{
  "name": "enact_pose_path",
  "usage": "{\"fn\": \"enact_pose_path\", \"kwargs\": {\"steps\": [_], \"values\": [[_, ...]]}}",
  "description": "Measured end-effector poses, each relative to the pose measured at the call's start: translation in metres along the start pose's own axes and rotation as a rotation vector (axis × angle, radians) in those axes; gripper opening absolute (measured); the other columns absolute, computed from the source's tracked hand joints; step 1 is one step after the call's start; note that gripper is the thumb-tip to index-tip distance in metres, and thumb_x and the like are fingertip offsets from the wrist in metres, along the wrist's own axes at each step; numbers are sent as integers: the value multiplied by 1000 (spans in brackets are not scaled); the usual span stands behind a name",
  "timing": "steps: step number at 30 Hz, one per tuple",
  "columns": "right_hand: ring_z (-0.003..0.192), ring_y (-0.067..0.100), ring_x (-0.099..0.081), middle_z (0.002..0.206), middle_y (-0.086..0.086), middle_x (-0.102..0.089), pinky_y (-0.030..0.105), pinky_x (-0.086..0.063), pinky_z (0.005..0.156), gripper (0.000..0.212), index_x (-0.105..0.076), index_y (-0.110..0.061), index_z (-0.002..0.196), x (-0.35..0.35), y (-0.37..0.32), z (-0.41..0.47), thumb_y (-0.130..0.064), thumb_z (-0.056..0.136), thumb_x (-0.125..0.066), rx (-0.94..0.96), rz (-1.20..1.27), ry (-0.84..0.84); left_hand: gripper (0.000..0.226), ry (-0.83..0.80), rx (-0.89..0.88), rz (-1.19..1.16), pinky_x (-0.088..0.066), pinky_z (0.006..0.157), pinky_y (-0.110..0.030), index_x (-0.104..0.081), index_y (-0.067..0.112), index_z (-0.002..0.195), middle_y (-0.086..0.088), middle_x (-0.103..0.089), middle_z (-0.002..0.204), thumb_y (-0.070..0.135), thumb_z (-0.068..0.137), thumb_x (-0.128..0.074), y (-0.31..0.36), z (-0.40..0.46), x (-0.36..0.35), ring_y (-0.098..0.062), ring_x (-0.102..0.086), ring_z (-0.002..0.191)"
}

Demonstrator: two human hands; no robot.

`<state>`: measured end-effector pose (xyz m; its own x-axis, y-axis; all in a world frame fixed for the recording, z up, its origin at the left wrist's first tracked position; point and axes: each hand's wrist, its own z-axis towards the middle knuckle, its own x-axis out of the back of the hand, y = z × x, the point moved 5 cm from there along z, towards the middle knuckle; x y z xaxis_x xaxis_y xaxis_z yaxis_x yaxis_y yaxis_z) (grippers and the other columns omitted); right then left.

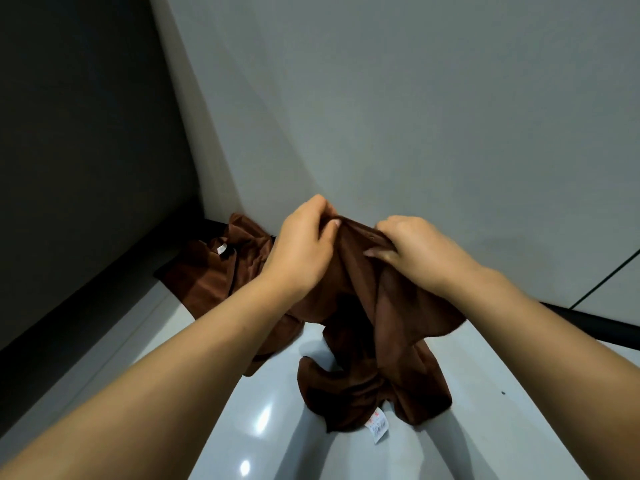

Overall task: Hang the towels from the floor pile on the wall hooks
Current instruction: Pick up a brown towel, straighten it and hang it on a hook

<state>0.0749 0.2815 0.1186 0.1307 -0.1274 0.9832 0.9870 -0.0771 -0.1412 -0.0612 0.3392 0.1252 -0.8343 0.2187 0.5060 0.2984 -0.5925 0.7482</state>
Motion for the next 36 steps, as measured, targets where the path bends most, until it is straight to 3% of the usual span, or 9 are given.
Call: {"fn": "enact_pose_path", "kwargs": {"steps": [6, 9, 14, 19, 22, 25, 29, 32, 36], "values": [[73, 28, -55, 60, -3, -49, 36, -41, 63, 36, -45, -21, 58, -8, 52, -9, -31, 88, -63, -293, 299, 126, 7, 215, 125, 84, -36, 78, -30, -55, 6, 93, -10, -57, 91, 11, 94, -50, -32, 3, 31, -27, -54, 92], [75, 20, -59, 70, 3, -64, 37, -48, 72, 20, -61, -19, 68, -3, 63, -15, -24, 87, -65, -374, 630, 260, 5, 300, 250, 80, -38, 79, -31, -52, 11, 93, -10, -57, 94, 14, 95, -50, -54, 0, 48, -26, -54, 94], [75, 16, -57, 78, 5, -63, 31, -46, 70, 17, -61, -15, 78, 8, 47, -9, -19, 94, -55, -375, 870, 402, 7, 148, 382, 163, -36, 72, -29, -50, 14, 90, -2, -52, 85, 19, 96, -49, -78, -11, 47, -21, -50, 82], [67, 8, -49, 67, -9, -52, 23, -37, 62, 23, -54, -22, 73, 19, 23, 1, -15, 95, -51, -199, 672, 447, 15, -139, 448, 339, -46, 74, -34, -53, 10, 92, -6, -58, 84, 26, 92, -54, -87, -18, 33, -27, -56, 85], [75, 20, -56, 70, -5, -55, 32, -43, 67, 19, -51, -22, 76, 20, 11, 0, -20, 95, -50, -67, 414, 396, 26, -219, 459, 273, -43, 78, -29, -52, 13, 108, 0, -60, 92, 27, 88, -61, -77, -16, 24, -24, -57, 94], [95, 30, -58, 94, 5, -62, 41, -46, 76, 17, -56, -19, 97, 15, -5, -1, -30, 97, -43, 51, 111, 247, 57, -198, 352, 164, -40, 101, -32, -40, 16, 138, -5, -51, 133, 23, 86, -64, -59, -6, 13, -23, -48, 123], [103, 26, -55, 104, 3, -58, 39, -45, 80, 30, -55, -23, 119, 13, -24, -2, -36, 99, -35, 140, -92, 137, 55, -235, 58, 193, -31, 110, -34, -34, 19, 143, 0, -41, 145, 14, 92, -54, -22, 5, -2, -16, -37, 134], [103, 25, -55, 104, 3, -58, 37, -44, 79, 31, -56, -21, 117, 16, -30, 0, -36, 99, -36, 151, -102, 133, 45, -281, -34, 188, -38, 100, -30, -47, 19, 133, 1, -50, 135, 7, 90, -49, -3, 5, -9, -16, -47, 123], [106, 24, -55, 109, 2, -61, 35, -43, 78, 27, -57, -20, 113, 17, -30, 0, -34, 98, -39, 139, -123, 115, 16, -321, 2, 161, -43, 70, -32, -57, 14, 95, 0, -61, 89, 7, 81, -52, -5, 1, -9, -15, -52, 73]]}}
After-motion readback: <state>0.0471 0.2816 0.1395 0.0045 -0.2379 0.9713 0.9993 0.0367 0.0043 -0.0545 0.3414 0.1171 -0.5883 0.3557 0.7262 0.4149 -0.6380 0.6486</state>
